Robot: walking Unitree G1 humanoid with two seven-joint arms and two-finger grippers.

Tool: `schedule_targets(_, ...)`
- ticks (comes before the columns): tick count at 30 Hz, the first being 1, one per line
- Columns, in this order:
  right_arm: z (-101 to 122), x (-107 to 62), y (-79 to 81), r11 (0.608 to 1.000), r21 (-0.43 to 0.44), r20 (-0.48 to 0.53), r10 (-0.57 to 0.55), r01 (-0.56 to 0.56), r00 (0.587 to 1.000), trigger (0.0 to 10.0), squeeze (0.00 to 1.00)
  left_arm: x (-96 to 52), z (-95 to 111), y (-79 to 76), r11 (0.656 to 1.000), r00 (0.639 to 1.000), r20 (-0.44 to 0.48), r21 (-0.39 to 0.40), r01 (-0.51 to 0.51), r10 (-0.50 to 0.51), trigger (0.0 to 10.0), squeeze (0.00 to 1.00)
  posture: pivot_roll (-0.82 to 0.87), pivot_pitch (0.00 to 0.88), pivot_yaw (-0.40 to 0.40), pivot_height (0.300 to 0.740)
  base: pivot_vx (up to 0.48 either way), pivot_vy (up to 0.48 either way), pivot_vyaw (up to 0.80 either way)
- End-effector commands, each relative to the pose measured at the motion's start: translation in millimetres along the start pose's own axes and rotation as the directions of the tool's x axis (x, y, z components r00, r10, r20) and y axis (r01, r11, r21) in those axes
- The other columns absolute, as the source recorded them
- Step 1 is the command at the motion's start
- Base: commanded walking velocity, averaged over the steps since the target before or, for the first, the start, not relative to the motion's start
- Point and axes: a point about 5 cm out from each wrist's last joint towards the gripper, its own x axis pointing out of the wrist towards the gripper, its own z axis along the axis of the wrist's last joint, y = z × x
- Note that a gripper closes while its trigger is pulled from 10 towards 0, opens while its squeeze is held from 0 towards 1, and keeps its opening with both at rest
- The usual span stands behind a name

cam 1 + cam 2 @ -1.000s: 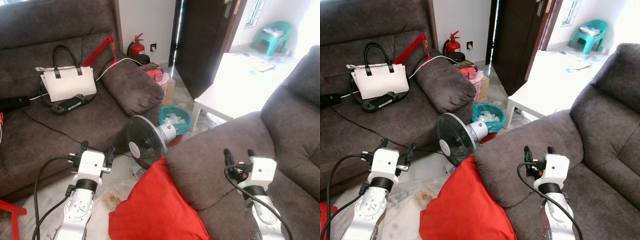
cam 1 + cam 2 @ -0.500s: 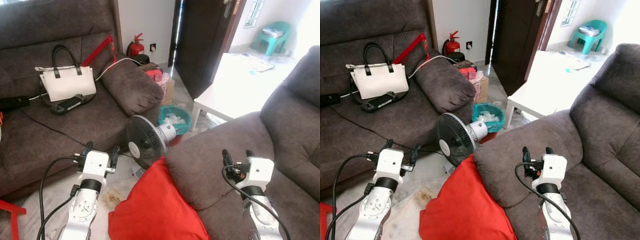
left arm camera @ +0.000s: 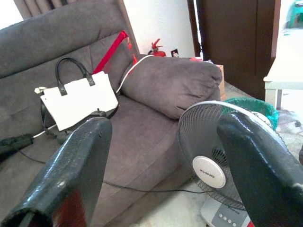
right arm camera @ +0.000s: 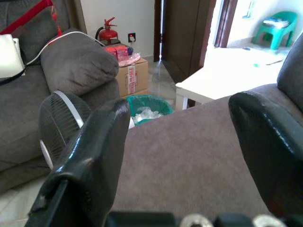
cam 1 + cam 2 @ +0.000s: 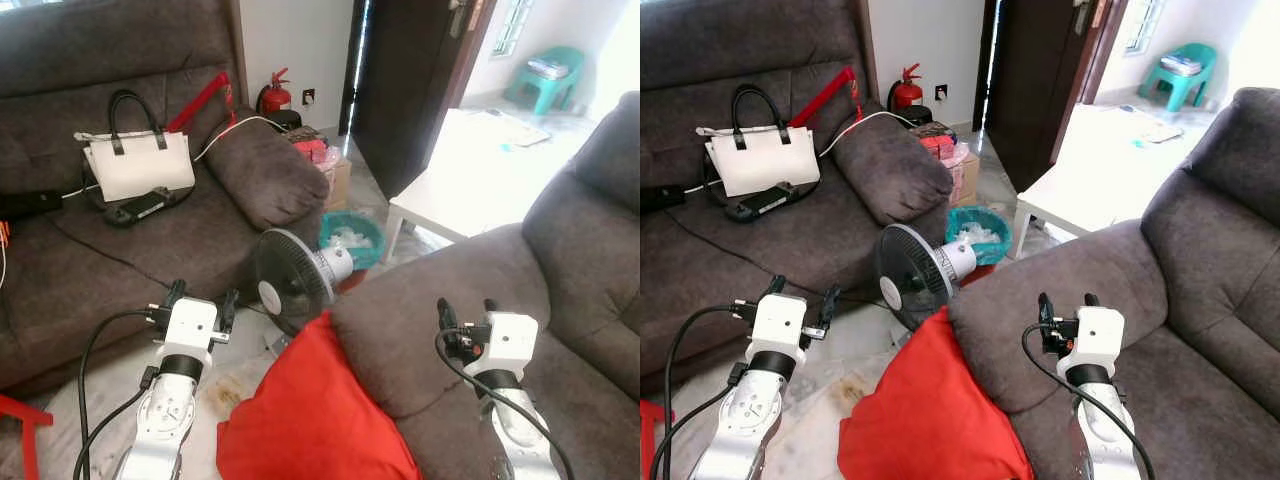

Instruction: Move the pillow to the sofa from floor

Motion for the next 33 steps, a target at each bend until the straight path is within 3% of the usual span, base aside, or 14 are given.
schedule_targets(1,-3,-1.1,0.1,1.000,-0.006,-0.022,0.002,-0.002,1.000,10.0,0.00,-1.1,-2,-1.0,1.000,1.000,-0.015,-0.004,0.004,-0.004,10.0,0.00,0.12,0.011,-0.080,0.631,0.000,0.000,0.00)
schedule_targets(18,-5,1.0,-1.1,1.000,-0.015,-0.025,0.002,-0.003,1.000,10.0,0.00,-1.1,-3,-3.0,1.000,1.000,-0.021,-0.008,-0.001,0.001,10.0,0.00,0.12,0.008,-0.087,0.621,0.000,0.000,0.00)
schedule_targets(33,-21,2.2,3.9,0.998,-0.032,-0.120,0.050,-0.055,0.991,10.0,0.00,-3.2,-6,-4.0,1.000,0.999,-0.035,-0.012,0.006,-0.006,10.0,0.00,0.13,0.001,-0.090,0.621,0.000,0.000,0.00)
